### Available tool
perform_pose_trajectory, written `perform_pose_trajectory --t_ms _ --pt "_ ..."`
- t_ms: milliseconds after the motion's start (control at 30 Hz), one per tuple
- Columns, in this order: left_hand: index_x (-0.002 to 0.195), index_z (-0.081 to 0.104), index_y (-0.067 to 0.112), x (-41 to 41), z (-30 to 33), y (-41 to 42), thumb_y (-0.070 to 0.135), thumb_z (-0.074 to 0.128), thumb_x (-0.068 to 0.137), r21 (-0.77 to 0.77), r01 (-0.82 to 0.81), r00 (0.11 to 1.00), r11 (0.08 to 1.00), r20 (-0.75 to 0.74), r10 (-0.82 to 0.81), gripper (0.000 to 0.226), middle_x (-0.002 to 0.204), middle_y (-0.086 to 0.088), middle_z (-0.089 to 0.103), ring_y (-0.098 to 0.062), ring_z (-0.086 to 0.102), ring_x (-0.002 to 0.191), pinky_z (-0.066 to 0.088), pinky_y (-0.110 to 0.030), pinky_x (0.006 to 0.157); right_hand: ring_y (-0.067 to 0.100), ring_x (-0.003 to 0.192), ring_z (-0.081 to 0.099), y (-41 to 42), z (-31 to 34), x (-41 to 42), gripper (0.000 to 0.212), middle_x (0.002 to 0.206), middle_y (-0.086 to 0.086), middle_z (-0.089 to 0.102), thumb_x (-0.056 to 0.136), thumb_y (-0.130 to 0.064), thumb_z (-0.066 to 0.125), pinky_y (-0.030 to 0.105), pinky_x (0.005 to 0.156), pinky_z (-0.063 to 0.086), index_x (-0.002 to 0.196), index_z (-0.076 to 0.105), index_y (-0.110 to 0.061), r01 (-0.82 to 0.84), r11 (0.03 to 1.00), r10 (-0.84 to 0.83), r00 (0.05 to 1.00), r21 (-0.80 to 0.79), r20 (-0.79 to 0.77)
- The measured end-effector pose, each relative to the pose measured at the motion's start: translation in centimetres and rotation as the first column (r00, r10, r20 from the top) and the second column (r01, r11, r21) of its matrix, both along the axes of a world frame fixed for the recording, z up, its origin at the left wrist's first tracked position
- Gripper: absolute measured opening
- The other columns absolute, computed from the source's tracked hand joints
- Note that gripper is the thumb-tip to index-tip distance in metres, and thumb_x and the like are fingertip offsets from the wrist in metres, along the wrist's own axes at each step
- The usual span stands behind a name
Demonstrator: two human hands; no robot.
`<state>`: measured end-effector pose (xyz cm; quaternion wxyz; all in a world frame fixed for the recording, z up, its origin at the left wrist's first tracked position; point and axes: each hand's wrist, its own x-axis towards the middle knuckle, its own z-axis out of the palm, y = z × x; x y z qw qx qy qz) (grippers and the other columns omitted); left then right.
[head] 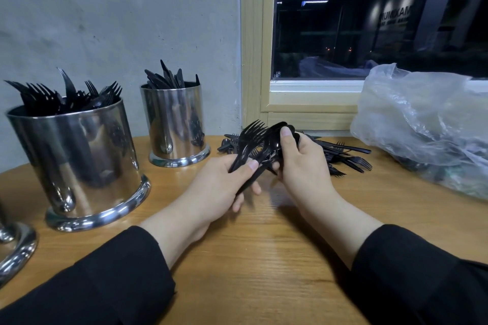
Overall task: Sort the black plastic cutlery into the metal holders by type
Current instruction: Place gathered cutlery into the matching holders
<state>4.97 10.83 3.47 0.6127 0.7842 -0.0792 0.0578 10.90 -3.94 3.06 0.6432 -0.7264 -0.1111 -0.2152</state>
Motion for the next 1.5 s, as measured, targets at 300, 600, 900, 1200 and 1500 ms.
perform_pose_trajectory --t_ms 300,600,900,1200,1500 --pt "0.1 0.062 0.011 0.0 0.0 0.0 0.034 0.047 0.108 -0.044 0.035 0.998 0.998 -0.046 -0.037 0.028 0.082 -0.008 0.074 -0.019 0.048 0.048 0.03 -0.024 0.041 0.013 0.054 0.051 -0.5 -0.4 0.5 0.035 0.061 -0.002 0.055 0.102 -0.038 0.052 0.037 0.064 0.043 0.072 0.054 -0.02 -0.043 0.998 0.045 0.998 0.05 -0.047" --pt "0.088 0.06 0.01 -0.4 0.0 -0.2 0.033 0.047 0.107 -0.203 0.209 0.965 0.956 -0.112 -0.235 0.032 0.103 -0.023 0.074 -0.03 0.071 0.08 0.061 -0.039 0.074 0.029 0.066 0.054 -0.6 0.1 0.3 0.032 0.074 0.018 0.062 0.104 -0.033 0.05 0.041 0.069 0.047 0.084 0.057 -0.008 0.029 0.977 -0.02 0.999 -0.21 0.044" --pt "0.079 0.062 0.014 1.2 -0.8 0.5 0.038 0.056 0.102 -0.296 -0.092 0.994 0.951 -0.076 0.073 0.034 0.067 0.005 0.047 -0.008 0.034 0.048 0.027 -0.02 0.04 0.012 0.058 0.053 -4.3 1.3 3.1 0.039 0.07 0.001 0.066 0.108 -0.041 0.037 0.031 0.062 0.038 0.091 0.067 -0.022 0.129 0.975 -0.1 0.982 -0.182 0.158" --pt "0.072 0.048 0.014 3.6 -1.7 0.5 0.05 0.064 0.096 -0.324 -0.241 0.97 0.915 -0.062 0.233 0.046 0.071 -0.01 0.04 -0.013 0.032 0.045 0.024 -0.023 0.04 0.017 0.09 0.062 -6.3 0.8 7.0 0.018 0.091 -0.008 0.069 0.101 -0.034 0.057 0.028 0.074 0.04 0.104 0.072 -0.023 0.151 0.693 -0.129 0.988 -0.705 0.084" --pt "0.072 0.052 0.012 4.9 -2.0 0.5 0.047 0.065 0.095 -0.371 -0.239 0.971 0.898 -0.069 0.23 0.044 0.058 0.0 0.04 -0.013 0.03 0.045 0.023 -0.024 0.041 0.034 0.102 0.064 -3.9 0.5 10.3 0.023 0.1 0.008 0.073 0.097 -0.036 0.06 0.044 0.09 0.053 0.103 0.074 -0.017 0.101 0.424 -0.199 0.98 -0.9 0.016"
